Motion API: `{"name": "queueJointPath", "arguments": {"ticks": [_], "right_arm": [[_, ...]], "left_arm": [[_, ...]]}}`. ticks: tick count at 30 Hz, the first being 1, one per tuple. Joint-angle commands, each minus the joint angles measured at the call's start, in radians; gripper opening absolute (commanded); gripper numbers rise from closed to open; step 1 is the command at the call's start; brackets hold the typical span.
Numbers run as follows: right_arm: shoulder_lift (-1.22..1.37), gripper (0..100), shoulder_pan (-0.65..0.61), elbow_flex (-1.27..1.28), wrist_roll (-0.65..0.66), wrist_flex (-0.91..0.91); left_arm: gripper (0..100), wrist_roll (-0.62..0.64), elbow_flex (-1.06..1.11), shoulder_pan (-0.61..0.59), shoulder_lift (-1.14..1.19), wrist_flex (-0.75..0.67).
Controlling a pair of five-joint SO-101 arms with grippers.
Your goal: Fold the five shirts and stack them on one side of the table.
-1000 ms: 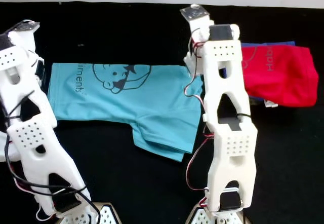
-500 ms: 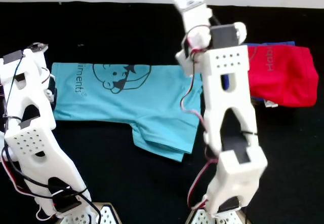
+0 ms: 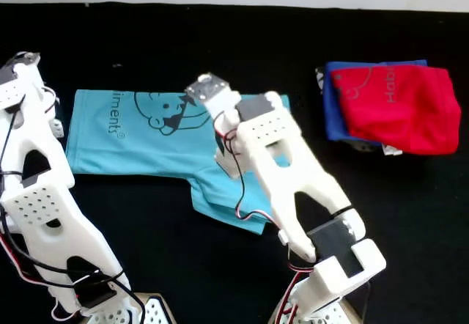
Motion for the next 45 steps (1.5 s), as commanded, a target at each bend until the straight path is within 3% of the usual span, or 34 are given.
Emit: {"name": "queueJointPath", "arguments": {"ticks": [1, 5, 13, 18, 24, 33, 39, 45], "right_arm": [[-0.058, 7.7, -0.048, 0.018, -0.005, 0.004], [-0.051, 19.0, -0.145, 0.025, -0.005, 0.064], [-0.035, 17.1, -0.176, 0.027, -0.005, 0.031], [0.048, 17.1, -0.222, 0.019, -0.005, 0.027], [0.124, 17.1, -0.234, 0.018, -0.005, -0.012], [0.206, 16.8, -0.151, 0.018, -0.005, -0.148], [0.189, 0.2, -0.076, 0.016, -0.005, -0.177], [0.079, 0.6, -0.076, 0.018, -0.008, -0.154]], "left_arm": [[1, 0.009, -0.134, 0.002, -0.045, 0.126], [1, 0.075, -0.179, 0.039, -0.047, 0.219], [1, 0.189, -0.031, 0.097, -0.137, 0.216], [1, 0.267, 0.142, 0.113, -0.188, 0.106], [1, 0.272, 0.452, 0.093, -0.193, -0.110], [1, 0.275, 0.730, 0.079, -0.263, -0.388], [1, 0.275, 0.751, 0.084, -0.291, -0.414], [1, 0.276, 0.751, 0.087, -0.285, -0.420]]}}
